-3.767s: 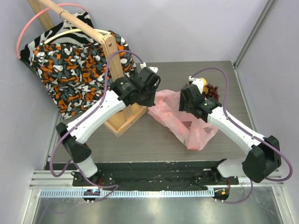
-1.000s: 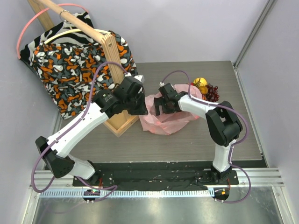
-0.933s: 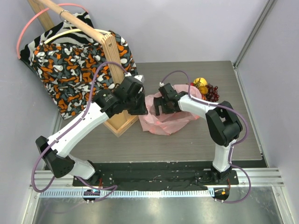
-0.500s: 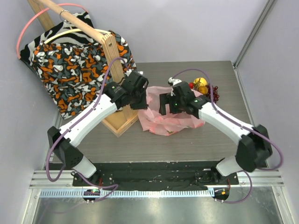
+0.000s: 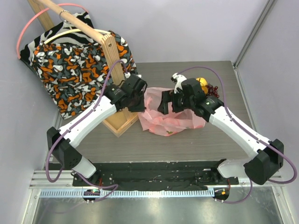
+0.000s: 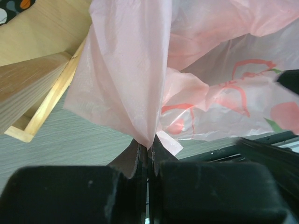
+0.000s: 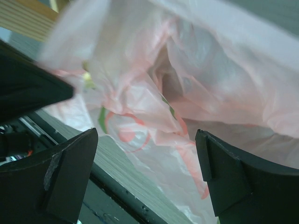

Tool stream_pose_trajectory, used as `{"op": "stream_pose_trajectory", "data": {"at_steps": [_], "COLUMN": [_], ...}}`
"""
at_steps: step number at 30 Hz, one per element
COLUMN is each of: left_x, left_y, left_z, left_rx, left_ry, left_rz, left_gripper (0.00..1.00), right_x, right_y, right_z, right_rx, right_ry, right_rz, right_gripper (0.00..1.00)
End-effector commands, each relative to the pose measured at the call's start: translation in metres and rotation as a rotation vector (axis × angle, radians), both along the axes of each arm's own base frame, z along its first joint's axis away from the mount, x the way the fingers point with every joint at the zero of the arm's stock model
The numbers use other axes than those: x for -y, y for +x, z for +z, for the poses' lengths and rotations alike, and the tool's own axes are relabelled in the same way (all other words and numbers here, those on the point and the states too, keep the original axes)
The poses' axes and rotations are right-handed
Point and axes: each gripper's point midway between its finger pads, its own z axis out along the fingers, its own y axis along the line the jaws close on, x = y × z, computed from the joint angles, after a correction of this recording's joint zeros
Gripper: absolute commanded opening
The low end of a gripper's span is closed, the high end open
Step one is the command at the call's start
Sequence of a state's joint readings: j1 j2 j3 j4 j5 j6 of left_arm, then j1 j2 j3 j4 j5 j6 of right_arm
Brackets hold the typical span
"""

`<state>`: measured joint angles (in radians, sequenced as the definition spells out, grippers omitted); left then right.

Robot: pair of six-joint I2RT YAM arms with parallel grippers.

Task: Place the fruits into the plastic bag

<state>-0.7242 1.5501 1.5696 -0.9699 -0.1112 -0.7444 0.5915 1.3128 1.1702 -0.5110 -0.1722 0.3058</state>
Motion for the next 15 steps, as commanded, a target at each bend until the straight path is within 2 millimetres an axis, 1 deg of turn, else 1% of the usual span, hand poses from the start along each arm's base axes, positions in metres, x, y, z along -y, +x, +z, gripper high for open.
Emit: {"op": "stream_pose_trajectory", "data": {"at_steps": [1, 2, 4, 6, 8, 10, 11, 12, 14, 15], "left_x": [-0.011, -0.013, -0.017, -0.021, -0.023, -0.02, -0.018, -0.018, -0.021, -0.021], "left_y": [0.006, 0.004, 0.004, 0.004, 0.004, 0.002, 0.003, 0.003, 0.003, 0.003], "left_z": [0.014, 0.012, 0.012, 0.015, 0.018, 0.024, 0.026, 0.027, 0.03, 0.03], "left_rx": [0.066, 0.059, 0.064, 0.071, 0.084, 0.098, 0.109, 0.117, 0.14, 0.142], "left_ry": [-0.009, 0.003, 0.025, 0.041, 0.053, 0.041, 0.034, 0.036, 0.051, 0.055], "left_rz": [0.02, 0.019, 0.015, 0.016, 0.011, -0.036, -0.05, -0.066, -0.089, -0.099], "left_gripper": [0.0, 0.0, 0.0, 0.0, 0.0, 0.0, 0.0, 0.0, 0.0, 0.0], "right_x": [0.0, 0.002, 0.01, 0.022, 0.032, 0.032, 0.031, 0.028, 0.024, 0.025], "right_y": [0.008, 0.01, 0.016, 0.022, 0.025, 0.022, 0.02, 0.018, 0.016, 0.018], "right_z": [0.075, 0.077, 0.074, 0.074, 0.077, 0.089, 0.104, 0.112, 0.124, 0.125], "right_rx": [0.175, 0.181, 0.188, 0.2, 0.21, 0.242, 0.276, 0.293, 0.328, 0.334], "right_ry": [0.09, 0.077, 0.036, -0.007, -0.03, -0.021, 0.001, 0.018, 0.045, 0.046], "right_rz": [-0.003, -0.014, -0.055, -0.107, -0.122, -0.086, -0.07, -0.05, -0.024, -0.034], "right_gripper": [0.95, 0.95, 0.95, 0.95, 0.95, 0.95, 0.95, 0.95, 0.95, 0.95]}}
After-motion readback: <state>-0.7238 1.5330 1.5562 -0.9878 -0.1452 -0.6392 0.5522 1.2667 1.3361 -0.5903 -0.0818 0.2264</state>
